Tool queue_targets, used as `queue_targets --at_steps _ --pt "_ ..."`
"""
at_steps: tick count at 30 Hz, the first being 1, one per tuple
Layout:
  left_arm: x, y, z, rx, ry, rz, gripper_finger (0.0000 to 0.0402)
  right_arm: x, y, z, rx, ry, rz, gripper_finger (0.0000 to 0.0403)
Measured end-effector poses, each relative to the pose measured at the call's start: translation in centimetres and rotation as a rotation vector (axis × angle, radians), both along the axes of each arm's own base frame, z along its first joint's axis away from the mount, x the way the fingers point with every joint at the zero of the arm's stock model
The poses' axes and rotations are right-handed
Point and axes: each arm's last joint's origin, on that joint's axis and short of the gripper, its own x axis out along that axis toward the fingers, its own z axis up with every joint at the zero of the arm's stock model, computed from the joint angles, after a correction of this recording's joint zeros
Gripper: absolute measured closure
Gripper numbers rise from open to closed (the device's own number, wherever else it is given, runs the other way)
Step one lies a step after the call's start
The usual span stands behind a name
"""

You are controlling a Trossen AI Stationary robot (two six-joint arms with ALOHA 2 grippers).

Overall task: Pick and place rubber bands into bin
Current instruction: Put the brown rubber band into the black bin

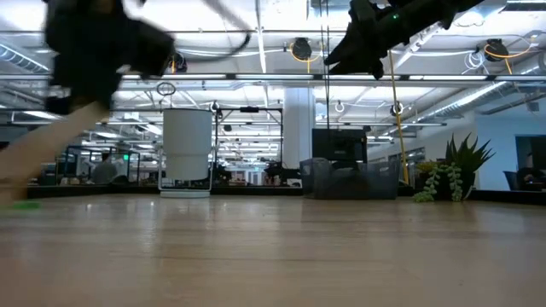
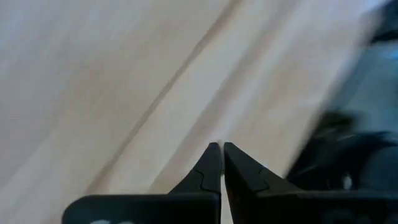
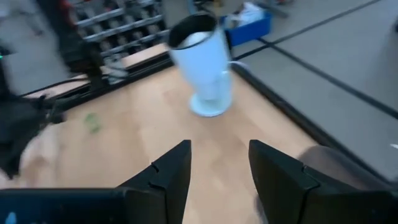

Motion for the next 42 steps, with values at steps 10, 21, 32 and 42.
queue_targets --at_steps 10,21,32,42 --pt "2.4 4.1 6.1 0.215 -0.665 0.017 0.0393 0.9 1.9 1.4 0.074 -0.185 0.434 0.0247" --pt "3.6 7.4 9.3 0.684 -1.039 0.021 0.0393 2.0 5.2 2.2 -0.062 -0.242 0.440 0.0248" --pt "3.7 8.1 9.8 0.761 -1.082 0.017 0.0396 4.4 8.1 1.8 -0.120 -0.310 0.497 0.0248" --pt "3.7 8.0 9.8 0.766 -1.085 0.012 0.0392 7.3 8.5 -0.7 -0.103 -0.311 0.498 0.0248"
